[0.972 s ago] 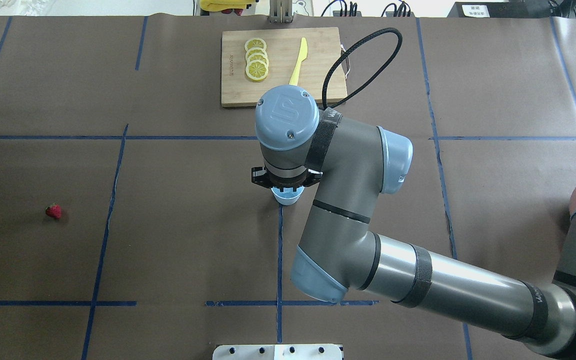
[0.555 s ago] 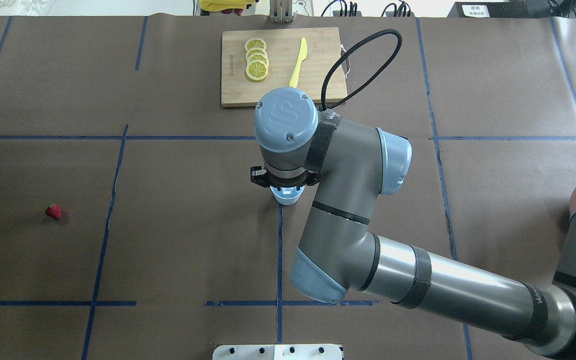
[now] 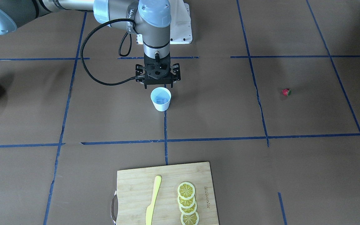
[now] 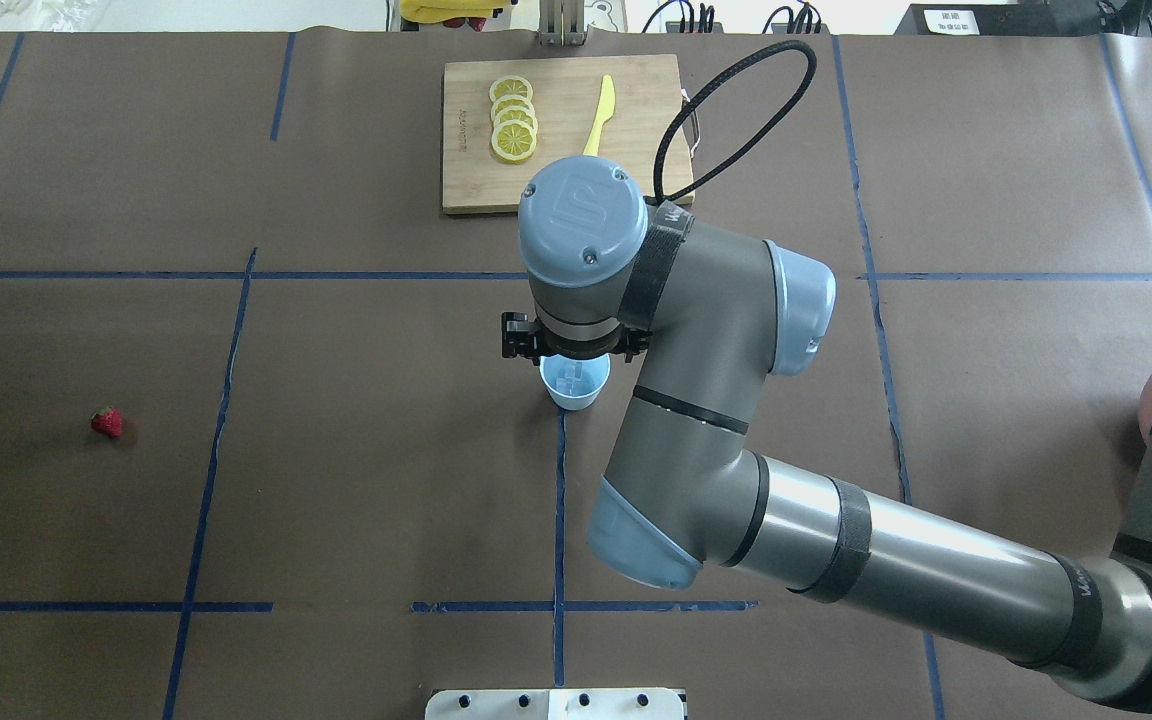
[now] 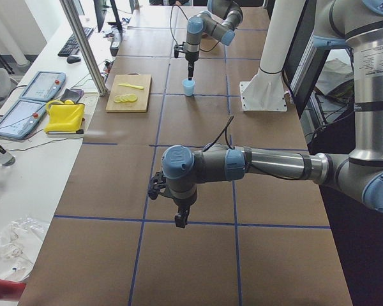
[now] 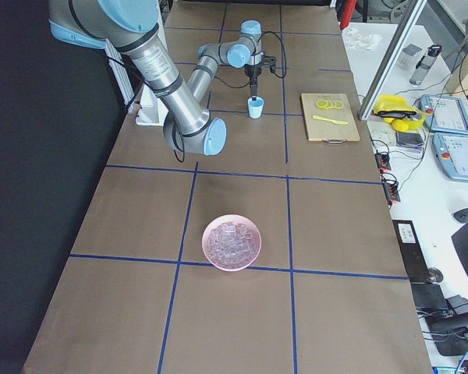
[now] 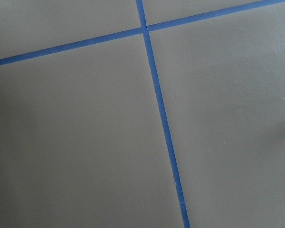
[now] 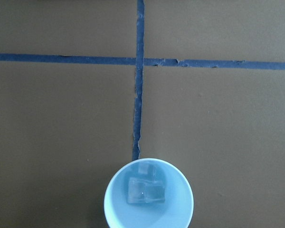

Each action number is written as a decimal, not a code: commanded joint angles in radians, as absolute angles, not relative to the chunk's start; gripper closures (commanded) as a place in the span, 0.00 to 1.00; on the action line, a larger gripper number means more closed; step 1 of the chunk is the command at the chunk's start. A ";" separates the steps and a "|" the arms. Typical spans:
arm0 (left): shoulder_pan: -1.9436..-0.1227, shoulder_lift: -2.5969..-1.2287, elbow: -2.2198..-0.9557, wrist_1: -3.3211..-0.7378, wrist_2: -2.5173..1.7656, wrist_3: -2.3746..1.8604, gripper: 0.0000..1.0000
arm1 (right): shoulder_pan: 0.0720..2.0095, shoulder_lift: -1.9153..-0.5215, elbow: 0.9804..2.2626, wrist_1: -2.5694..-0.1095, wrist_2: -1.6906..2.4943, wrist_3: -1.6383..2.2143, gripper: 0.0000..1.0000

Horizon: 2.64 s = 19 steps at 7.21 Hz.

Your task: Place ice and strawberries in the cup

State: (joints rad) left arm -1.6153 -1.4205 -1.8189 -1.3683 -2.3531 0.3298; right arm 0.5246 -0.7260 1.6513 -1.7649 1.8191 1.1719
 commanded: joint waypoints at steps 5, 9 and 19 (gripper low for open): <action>-1.614 -1.445 -1.826 -1.475 -2.352 0.319 0.00 | 1.004 -1.151 1.910 -1.769 2.127 0.543 0.01; -1.614 -1.439 -1.821 -1.568 -2.352 0.321 0.00 | 1.370 -1.473 1.902 -1.767 2.253 -0.127 0.01; -1.557 -1.425 -1.868 -1.721 -2.424 0.069 0.00 | 1.687 -1.829 1.901 -1.758 2.336 -0.282 0.01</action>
